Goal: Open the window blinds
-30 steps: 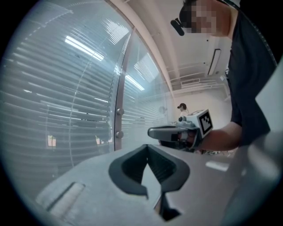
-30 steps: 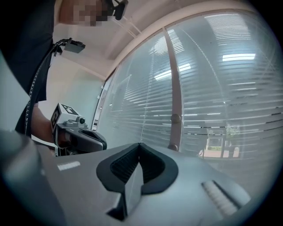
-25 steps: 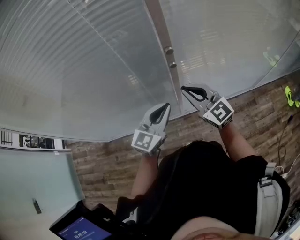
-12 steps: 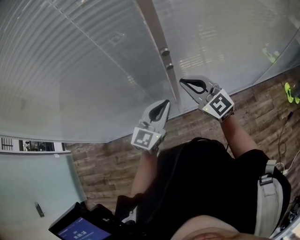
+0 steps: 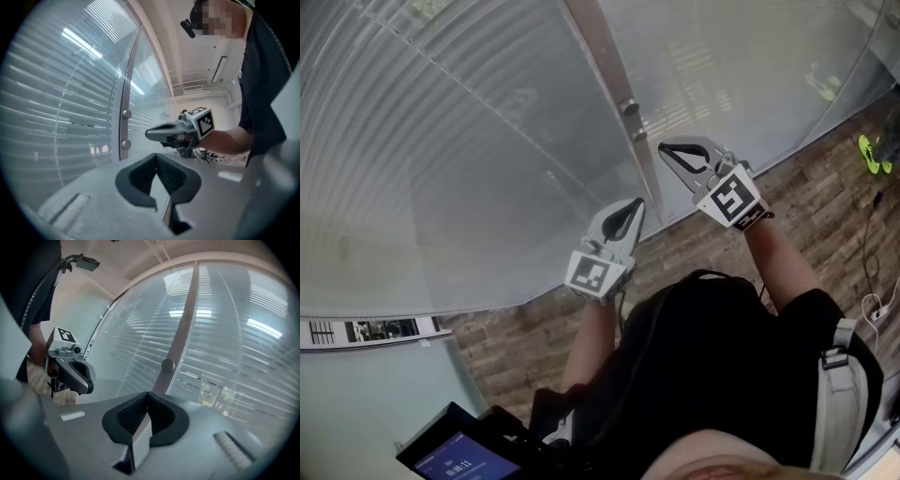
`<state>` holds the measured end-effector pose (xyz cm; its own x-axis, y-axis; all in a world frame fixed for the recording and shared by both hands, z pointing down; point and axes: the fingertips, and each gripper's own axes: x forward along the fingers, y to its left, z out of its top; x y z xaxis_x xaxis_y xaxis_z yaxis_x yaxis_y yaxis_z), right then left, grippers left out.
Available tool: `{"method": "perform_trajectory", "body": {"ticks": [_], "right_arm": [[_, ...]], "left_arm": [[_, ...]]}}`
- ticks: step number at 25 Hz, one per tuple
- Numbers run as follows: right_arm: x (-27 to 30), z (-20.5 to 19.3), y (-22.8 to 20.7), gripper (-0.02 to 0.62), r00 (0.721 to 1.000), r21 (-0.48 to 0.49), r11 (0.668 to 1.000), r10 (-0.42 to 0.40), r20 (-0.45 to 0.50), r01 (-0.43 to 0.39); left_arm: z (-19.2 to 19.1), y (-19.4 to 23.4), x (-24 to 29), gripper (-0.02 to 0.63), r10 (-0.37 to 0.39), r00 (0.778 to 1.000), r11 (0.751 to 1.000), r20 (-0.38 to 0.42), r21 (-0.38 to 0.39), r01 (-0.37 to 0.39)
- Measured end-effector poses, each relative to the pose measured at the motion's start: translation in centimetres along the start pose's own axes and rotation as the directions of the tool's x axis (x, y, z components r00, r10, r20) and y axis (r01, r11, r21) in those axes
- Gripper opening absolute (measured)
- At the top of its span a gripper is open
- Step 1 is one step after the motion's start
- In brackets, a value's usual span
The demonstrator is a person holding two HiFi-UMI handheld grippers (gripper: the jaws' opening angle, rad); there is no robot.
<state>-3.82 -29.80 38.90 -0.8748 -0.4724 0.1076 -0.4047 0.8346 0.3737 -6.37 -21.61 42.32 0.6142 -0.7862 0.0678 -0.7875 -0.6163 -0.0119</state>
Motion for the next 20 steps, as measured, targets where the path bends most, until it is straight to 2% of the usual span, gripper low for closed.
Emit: {"method": "perform_trajectory", "body": {"ticks": [6,8,11,15,20], "right_arm": [[2.4,1.7,-0.5,0.008,0.987,-0.179,0.980,-0.108,-0.122,0.085],[2.0,2.2,-1.4,0.051,0.981,-0.217,0.970,-0.143,-0.131,0.112],[1.4,3.1,-2.5,0.068,0.972,-0.306,0.943,-0.182,-0.149,0.130],[1.8,4.4,-3.0,0.117,0.955,-0.475,0.868,-0.248,-0.164,0.144],[2.9,4.6,-2.9,0.175,0.937,-0.634,0.765,-0.294,-0.188,0.113]], "left_arm": [[-0.9,1.9,-1.4,0.003,-0.092,0.996,0.996,0.004,-0.014,0.092],[-0.9,1.5,-1.1,0.003,-0.112,0.994,0.994,0.016,0.000,0.112],[-0.5,0.4,-0.6,0.003,-0.140,0.990,0.990,0.010,-0.010,0.140],[-0.5,0.1,-0.4,0.003,-0.164,0.986,0.986,0.031,-0.011,0.164],[-0.6,-0.3,-0.2,0.003,-0.183,0.982,0.983,0.052,-0.002,0.183]]}}
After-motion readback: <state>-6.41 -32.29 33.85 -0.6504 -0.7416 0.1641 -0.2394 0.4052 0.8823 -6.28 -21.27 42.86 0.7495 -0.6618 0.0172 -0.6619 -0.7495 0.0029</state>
